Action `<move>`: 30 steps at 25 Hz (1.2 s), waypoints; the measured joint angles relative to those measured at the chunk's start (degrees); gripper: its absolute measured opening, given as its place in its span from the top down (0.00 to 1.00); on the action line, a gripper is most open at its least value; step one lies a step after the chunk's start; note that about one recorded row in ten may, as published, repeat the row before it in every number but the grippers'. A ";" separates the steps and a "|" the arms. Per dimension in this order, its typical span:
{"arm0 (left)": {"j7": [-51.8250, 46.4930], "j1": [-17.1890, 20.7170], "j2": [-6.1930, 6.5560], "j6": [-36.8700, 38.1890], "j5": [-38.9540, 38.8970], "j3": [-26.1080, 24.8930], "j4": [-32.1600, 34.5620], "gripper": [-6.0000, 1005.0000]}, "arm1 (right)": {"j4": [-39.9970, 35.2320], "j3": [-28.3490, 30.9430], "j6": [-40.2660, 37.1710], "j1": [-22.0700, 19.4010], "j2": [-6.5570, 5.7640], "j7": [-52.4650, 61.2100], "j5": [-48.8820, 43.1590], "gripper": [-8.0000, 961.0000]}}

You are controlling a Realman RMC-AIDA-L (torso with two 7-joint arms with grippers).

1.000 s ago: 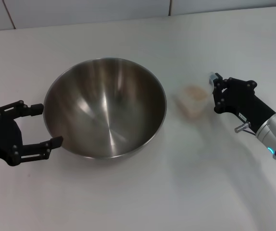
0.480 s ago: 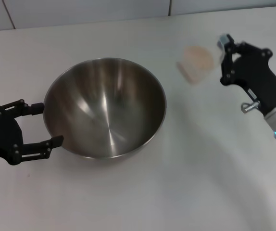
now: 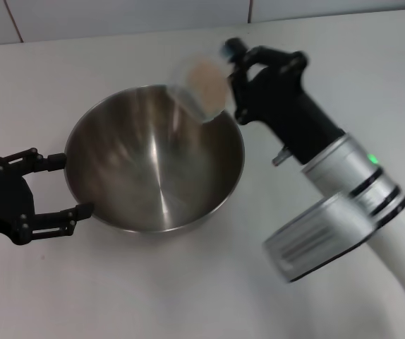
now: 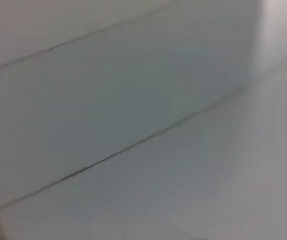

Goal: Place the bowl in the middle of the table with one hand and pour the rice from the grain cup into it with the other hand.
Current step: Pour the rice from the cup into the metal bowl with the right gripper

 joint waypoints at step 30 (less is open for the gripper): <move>0.00 -1.08 0.09 1.15 0.28 0.00 0.01 0.14 | 2.43 1.24 6.66 1.28 0.10 -80.17 -15.98 0.99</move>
